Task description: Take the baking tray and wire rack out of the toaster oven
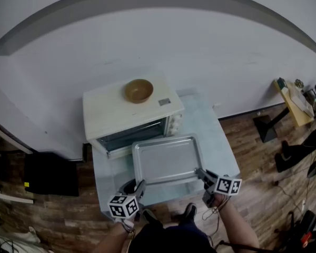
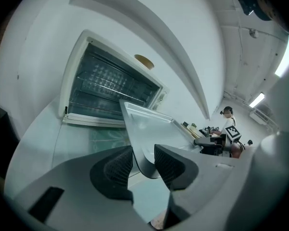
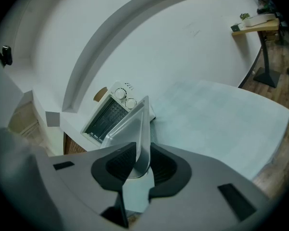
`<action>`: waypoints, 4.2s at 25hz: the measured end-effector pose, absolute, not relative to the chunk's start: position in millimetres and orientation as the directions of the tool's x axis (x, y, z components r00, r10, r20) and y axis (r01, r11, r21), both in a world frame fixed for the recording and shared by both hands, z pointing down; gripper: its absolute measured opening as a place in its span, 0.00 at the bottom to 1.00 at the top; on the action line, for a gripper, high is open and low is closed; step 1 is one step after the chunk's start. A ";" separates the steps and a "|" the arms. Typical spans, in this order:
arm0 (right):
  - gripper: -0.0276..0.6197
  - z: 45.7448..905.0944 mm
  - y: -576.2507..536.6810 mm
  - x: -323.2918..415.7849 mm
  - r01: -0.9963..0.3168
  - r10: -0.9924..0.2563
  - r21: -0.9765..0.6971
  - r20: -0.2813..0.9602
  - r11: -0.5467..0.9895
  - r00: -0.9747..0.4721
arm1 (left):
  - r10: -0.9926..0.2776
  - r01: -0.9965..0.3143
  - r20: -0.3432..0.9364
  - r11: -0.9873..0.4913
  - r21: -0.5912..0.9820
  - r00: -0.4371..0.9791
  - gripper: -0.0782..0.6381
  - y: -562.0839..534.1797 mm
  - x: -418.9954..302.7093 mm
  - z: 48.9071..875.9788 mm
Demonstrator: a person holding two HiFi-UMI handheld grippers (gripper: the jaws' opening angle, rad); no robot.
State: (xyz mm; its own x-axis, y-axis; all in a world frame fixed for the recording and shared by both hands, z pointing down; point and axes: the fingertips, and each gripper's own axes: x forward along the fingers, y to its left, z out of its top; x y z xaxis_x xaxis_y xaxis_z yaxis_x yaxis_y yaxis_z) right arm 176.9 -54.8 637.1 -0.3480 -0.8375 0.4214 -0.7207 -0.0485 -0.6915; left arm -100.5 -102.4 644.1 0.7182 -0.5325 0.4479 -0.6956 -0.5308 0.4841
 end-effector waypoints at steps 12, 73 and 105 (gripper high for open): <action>0.18 640.3 -58.1 271.2 -0.712 -0.802 -0.702 0.412 0.024 -0.432 | -0.585 -0.753 0.475 -0.475 0.456 0.657 0.31 -80.5 -4.5 645.1; 0.31 697.7 -54.0 444.4 -0.957 -0.774 -0.279 0.622 -0.076 -0.120 | -0.531 -0.865 0.721 -0.462 0.194 0.445 0.40 -30.5 133.4 730.1; 0.24 569.8 -195.4 141.4 -0.748 -0.869 -0.642 0.262 0.168 -0.420 | -0.891 -0.806 0.296 -0.118 0.581 0.344 0.34 -205.1 -170.3 571.7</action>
